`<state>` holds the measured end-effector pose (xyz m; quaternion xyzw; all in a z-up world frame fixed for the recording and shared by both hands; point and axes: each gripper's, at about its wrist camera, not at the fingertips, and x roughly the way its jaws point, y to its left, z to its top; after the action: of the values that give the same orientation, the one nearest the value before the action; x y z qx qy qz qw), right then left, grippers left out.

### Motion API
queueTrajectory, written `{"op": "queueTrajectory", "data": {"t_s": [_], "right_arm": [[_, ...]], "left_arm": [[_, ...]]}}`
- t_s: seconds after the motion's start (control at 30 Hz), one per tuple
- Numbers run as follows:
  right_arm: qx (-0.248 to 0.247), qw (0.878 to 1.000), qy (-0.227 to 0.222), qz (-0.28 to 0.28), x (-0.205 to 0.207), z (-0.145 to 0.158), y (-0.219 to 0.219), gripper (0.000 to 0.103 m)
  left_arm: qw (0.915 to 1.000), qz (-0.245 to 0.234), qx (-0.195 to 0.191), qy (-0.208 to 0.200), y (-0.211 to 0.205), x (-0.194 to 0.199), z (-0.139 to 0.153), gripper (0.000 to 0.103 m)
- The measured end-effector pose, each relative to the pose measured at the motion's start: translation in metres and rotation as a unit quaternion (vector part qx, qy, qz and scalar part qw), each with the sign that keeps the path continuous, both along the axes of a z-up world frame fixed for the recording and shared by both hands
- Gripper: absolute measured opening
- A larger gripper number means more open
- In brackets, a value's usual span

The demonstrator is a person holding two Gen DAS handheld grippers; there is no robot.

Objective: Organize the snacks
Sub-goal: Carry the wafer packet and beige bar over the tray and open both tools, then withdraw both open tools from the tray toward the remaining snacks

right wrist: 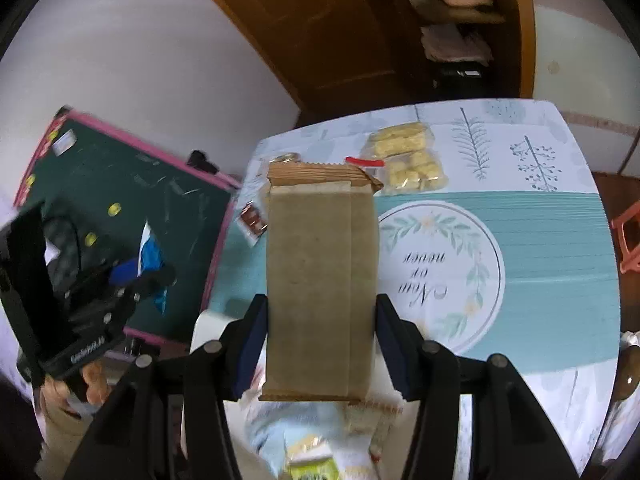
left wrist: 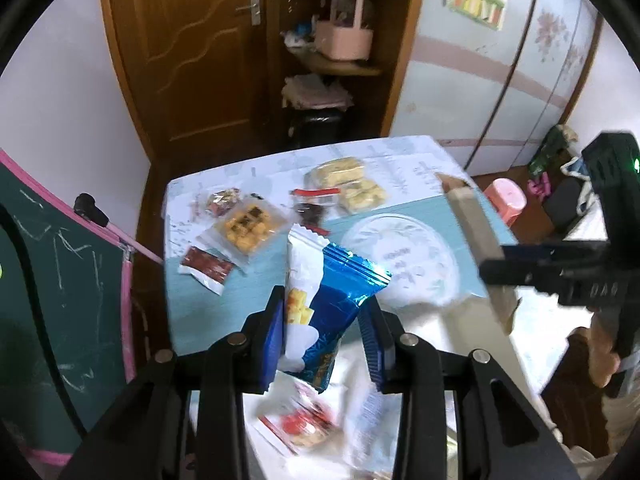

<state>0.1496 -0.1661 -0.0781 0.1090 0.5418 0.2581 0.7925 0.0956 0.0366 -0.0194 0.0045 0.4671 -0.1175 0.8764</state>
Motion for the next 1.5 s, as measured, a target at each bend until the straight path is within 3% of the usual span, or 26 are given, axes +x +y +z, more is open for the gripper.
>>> {"op": "queueTrajectory", "data": {"t_s": [0.2,0.47,0.6,0.8,1.1,1.17,1.2,1.23,1.27,1.5], "right_arm": [[0.012,0.999,-0.046,0.008,-0.066,0.014,-0.012,0.053],[-0.011,0.995,-0.094,-0.014,-0.125,0.008,-0.022,0.053],[-0.025,0.995,-0.098,-0.011,-0.137,0.002,-0.018,0.053],[-0.052,0.994,-0.098,0.003,-0.144,-0.01,-0.01,0.053],[-0.081,0.994,-0.07,0.01,-0.141,-0.027,-0.009,0.055],[-0.084,0.994,-0.065,0.012,-0.141,-0.029,-0.009,0.055],[-0.085,0.994,-0.063,0.014,-0.141,-0.03,-0.009,0.055],[-0.087,0.994,-0.063,0.016,-0.141,-0.031,-0.008,0.055],[-0.089,0.994,-0.063,0.017,-0.141,-0.031,-0.007,0.055],[-0.096,0.993,-0.062,0.018,-0.143,-0.033,-0.005,0.063]], "left_arm": [[0.9996,0.006,-0.026,-0.012,-0.016,-0.06,0.006,0.034],[0.9985,0.04,-0.032,-0.019,-0.039,-0.112,-0.019,0.034],[0.9986,0.051,-0.015,-0.005,-0.05,-0.118,-0.041,0.034],[0.9976,0.05,0.002,0.048,-0.063,-0.12,-0.075,0.034],[0.9963,0.048,0.016,0.07,-0.071,-0.12,-0.092,0.034],[0.9963,0.043,0.013,0.073,-0.072,-0.12,-0.093,0.04],[0.9964,0.041,0.012,0.074,-0.073,-0.12,-0.093,0.061],[0.9965,0.042,0.011,0.072,-0.074,-0.121,-0.093,0.092],[0.9966,0.045,0.013,0.069,-0.073,-0.121,-0.092,0.101],[0.9964,0.055,0.015,0.062,-0.07,-0.124,-0.09,0.103]]}}
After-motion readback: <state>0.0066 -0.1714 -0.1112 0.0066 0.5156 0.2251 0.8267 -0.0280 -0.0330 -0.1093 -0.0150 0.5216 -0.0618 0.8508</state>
